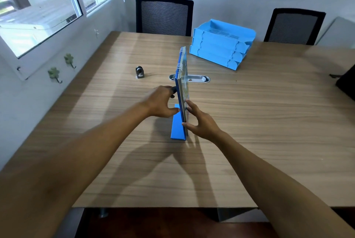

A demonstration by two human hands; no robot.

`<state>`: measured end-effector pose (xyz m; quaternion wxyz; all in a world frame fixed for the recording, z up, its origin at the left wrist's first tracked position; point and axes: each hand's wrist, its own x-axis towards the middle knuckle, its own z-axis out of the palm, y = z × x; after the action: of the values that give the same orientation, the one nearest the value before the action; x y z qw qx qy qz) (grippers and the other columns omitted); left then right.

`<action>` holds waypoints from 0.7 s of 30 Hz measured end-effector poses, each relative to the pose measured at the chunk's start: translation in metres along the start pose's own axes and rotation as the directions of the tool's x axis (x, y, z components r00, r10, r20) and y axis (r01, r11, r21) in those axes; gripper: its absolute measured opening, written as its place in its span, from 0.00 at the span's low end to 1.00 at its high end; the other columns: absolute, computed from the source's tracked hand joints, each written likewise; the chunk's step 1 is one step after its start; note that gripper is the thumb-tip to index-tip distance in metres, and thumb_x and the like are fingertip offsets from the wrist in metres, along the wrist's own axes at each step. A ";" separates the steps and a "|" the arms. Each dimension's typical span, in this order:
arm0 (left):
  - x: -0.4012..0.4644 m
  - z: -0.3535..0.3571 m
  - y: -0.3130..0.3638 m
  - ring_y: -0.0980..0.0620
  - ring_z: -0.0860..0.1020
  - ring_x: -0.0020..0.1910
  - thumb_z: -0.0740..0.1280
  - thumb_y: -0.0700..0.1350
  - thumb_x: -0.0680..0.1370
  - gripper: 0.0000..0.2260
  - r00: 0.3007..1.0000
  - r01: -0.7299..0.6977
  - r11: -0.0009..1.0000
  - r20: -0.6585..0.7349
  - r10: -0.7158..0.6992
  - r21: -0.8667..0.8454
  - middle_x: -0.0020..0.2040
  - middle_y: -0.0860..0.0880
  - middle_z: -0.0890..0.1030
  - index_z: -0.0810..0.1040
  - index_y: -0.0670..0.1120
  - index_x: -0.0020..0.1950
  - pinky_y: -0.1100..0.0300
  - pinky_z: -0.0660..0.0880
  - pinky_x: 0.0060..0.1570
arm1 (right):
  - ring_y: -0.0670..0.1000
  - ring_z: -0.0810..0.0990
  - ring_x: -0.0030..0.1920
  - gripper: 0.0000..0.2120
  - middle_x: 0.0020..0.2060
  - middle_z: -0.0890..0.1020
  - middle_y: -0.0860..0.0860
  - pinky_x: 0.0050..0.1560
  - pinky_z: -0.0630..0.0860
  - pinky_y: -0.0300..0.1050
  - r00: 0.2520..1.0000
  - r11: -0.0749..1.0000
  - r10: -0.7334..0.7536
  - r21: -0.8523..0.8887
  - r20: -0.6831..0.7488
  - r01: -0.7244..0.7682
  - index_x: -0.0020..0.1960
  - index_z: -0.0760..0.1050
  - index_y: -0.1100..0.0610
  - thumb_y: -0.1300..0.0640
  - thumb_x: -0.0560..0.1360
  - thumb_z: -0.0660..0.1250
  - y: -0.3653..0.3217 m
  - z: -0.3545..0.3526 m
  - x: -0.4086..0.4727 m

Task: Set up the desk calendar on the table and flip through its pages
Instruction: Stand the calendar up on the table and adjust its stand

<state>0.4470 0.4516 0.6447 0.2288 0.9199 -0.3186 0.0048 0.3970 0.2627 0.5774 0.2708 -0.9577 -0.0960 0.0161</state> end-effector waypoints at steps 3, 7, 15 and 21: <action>0.002 0.003 0.001 0.47 0.80 0.59 0.73 0.52 0.69 0.32 1.000 -0.008 1.000 -0.009 0.008 -0.025 0.62 0.44 0.80 0.70 0.46 0.71 0.50 0.79 0.54 | 0.58 0.78 0.63 0.40 0.73 0.69 0.51 0.60 0.76 0.52 1.000 1.000 -0.001 -0.003 0.011 0.002 0.78 0.45 0.46 0.50 0.75 0.67 0.002 0.000 -0.001; 0.006 0.008 0.005 0.46 0.80 0.58 0.73 0.52 0.68 0.34 0.999 0.005 1.000 -0.034 -0.006 -0.030 0.61 0.43 0.79 0.69 0.46 0.72 0.53 0.79 0.53 | 0.58 0.81 0.58 0.40 0.73 0.70 0.52 0.58 0.77 0.52 0.999 1.000 -0.013 -0.018 0.031 0.013 0.78 0.43 0.47 0.52 0.76 0.66 0.005 -0.003 -0.002; 0.017 0.016 0.011 0.47 0.80 0.47 0.64 0.66 0.61 0.39 0.996 0.061 0.996 -0.072 -0.057 0.065 0.51 0.45 0.81 0.70 0.48 0.68 0.51 0.81 0.44 | 0.55 0.76 0.67 0.35 0.69 0.74 0.54 0.64 0.75 0.50 0.997 0.998 -0.040 0.049 0.072 0.037 0.78 0.51 0.53 0.56 0.76 0.64 0.009 -0.007 -0.001; 0.019 0.023 0.015 0.48 0.81 0.49 0.60 0.69 0.61 0.40 0.984 0.092 0.985 -0.166 -0.067 0.144 0.52 0.46 0.81 0.71 0.47 0.67 0.53 0.81 0.43 | 0.56 0.78 0.64 0.34 0.68 0.75 0.54 0.60 0.77 0.48 0.999 0.996 -0.018 0.092 0.027 0.016 0.76 0.55 0.53 0.58 0.74 0.66 0.010 -0.009 0.001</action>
<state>0.4500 0.4198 0.6332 0.1835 0.9431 -0.2608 0.0936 0.4006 0.2505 0.5798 0.3134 -0.9431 -0.1070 0.0313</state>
